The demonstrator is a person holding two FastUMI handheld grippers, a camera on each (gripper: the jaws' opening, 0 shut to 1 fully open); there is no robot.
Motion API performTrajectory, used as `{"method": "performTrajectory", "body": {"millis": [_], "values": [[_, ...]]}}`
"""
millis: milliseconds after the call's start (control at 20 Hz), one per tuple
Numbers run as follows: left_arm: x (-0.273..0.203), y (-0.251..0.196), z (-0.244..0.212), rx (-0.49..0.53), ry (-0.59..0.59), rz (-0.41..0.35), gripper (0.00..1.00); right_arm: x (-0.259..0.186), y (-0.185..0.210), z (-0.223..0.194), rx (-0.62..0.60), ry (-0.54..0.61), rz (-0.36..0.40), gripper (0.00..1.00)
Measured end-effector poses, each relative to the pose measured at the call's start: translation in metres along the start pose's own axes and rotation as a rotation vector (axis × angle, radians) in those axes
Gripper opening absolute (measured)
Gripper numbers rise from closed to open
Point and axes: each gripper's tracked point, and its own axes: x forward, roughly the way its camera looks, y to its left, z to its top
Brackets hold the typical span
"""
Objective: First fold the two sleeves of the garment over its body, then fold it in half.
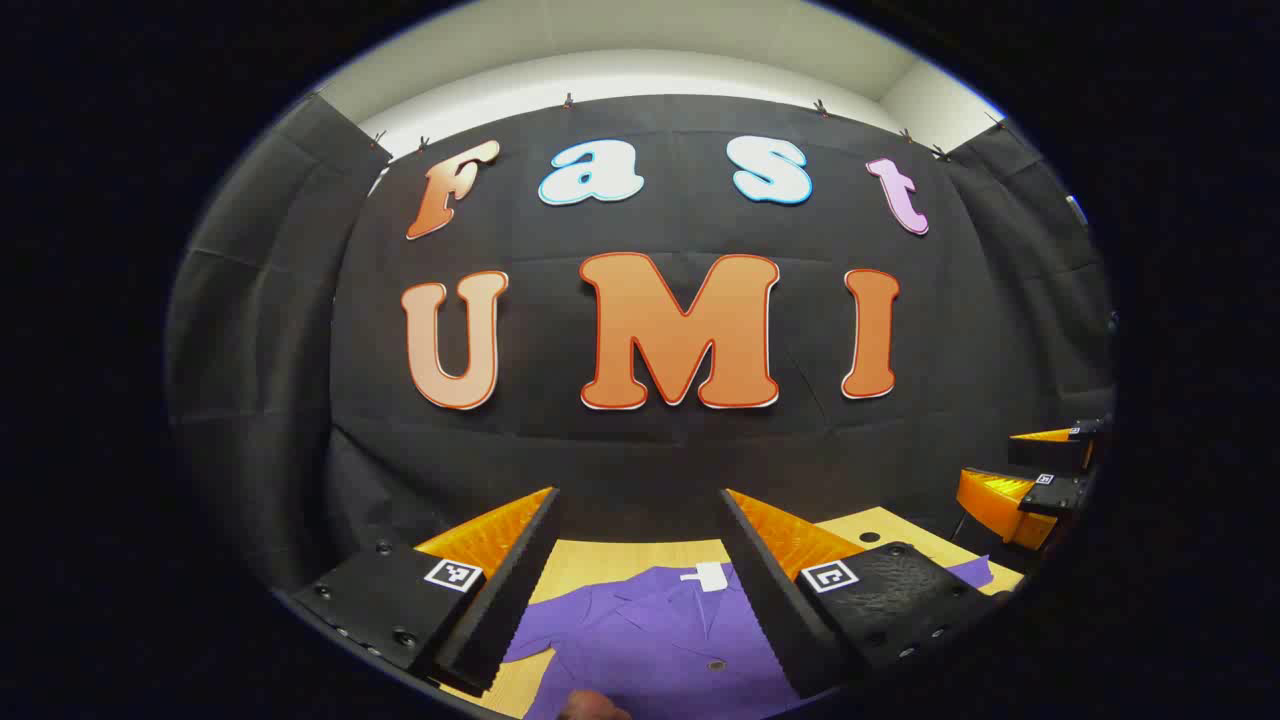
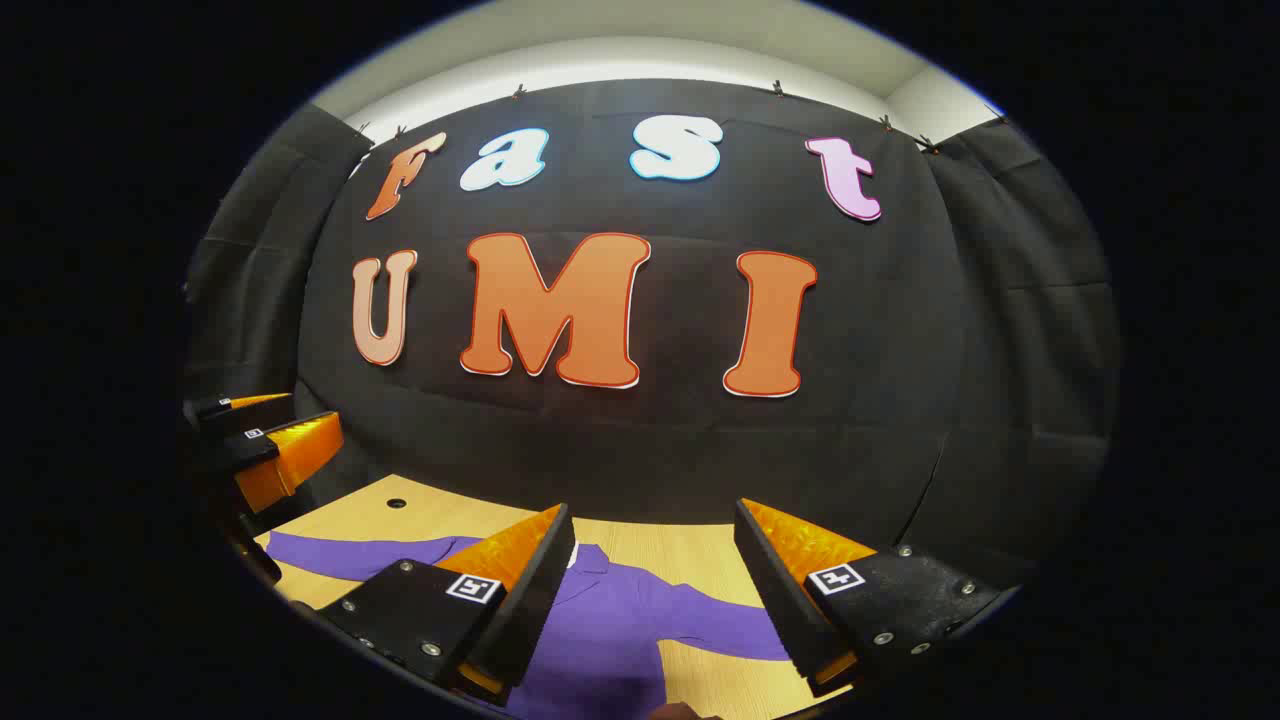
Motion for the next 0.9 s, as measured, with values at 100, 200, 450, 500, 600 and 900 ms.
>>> {"method": "performTrajectory", "body": {"millis": [100,200,450,500,600,900], "values": [[-0.003,-0.002,0.001,0.024,-0.013,0.002,1.00,0.000,-0.003,-0.002,0.001,-0.001,-0.004,0.95],[-0.004,-0.003,0.002,0.055,-0.016,0.003,1.00,0.000,-0.002,-0.002,0.002,-0.002,-0.008,0.95],[-0.004,-0.017,-0.006,0.056,0.007,-0.040,1.00,0.001,-0.026,-0.013,-0.011,0.019,-0.062,0.95],[-0.006,-0.021,-0.004,0.043,0.001,-0.052,1.00,0.001,-0.030,-0.014,-0.014,0.022,-0.073,0.96],[-0.005,-0.026,-0.001,0.035,-0.008,-0.071,1.00,0.000,-0.044,-0.016,-0.025,0.030,-0.105,0.95],[0.004,-0.034,-0.006,0.062,0.011,-0.095,1.00,0.002,-0.081,-0.042,-0.013,0.072,-0.198,0.95]]}}
